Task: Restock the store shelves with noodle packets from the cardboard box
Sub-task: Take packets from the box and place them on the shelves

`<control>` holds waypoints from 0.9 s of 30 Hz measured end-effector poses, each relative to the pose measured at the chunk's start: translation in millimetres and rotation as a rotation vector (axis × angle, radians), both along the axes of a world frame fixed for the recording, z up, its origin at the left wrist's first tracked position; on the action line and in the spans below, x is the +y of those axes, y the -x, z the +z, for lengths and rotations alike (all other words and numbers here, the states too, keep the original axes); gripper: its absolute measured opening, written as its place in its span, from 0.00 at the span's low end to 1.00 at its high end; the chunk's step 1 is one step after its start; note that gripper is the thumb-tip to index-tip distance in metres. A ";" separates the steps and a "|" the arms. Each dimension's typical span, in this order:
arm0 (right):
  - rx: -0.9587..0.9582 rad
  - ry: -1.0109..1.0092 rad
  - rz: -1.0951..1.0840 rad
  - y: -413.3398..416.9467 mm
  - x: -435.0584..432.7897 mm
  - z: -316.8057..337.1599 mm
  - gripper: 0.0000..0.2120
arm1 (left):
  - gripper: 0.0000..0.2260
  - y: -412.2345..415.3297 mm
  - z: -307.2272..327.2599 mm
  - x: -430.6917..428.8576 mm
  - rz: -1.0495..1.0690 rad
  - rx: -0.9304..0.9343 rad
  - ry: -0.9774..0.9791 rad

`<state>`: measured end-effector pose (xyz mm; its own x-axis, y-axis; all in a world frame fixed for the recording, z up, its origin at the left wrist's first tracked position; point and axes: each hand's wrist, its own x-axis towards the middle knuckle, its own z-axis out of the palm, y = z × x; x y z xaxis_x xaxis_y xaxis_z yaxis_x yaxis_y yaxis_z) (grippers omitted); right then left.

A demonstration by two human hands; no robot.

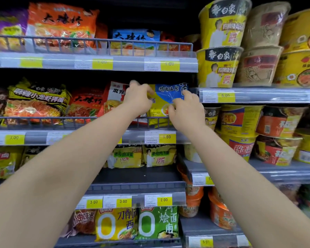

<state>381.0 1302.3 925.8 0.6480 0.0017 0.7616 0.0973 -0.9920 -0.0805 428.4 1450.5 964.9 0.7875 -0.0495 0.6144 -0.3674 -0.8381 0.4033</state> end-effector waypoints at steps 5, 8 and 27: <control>-0.189 -0.317 0.400 17.4 27.3 -21.9 0.08 | 0.06 40.0 -20.0 17.2 -0.189 -0.092 0.384; -0.037 -0.558 0.609 26.1 54.5 -52.1 0.01 | 0.04 75.2 -63.8 45.8 -0.205 0.001 0.670; 1.248 -1.033 0.729 183.9 266.2 -354.1 0.03 | 0.05 359.0 -382.2 280.2 0.475 0.513 1.294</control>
<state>197.1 1568.5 571.7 0.8742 0.4109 -0.2587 -0.1480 -0.2819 -0.9480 69.4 1730.7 582.7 0.7129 0.6255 -0.3170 0.2449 0.2016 0.9484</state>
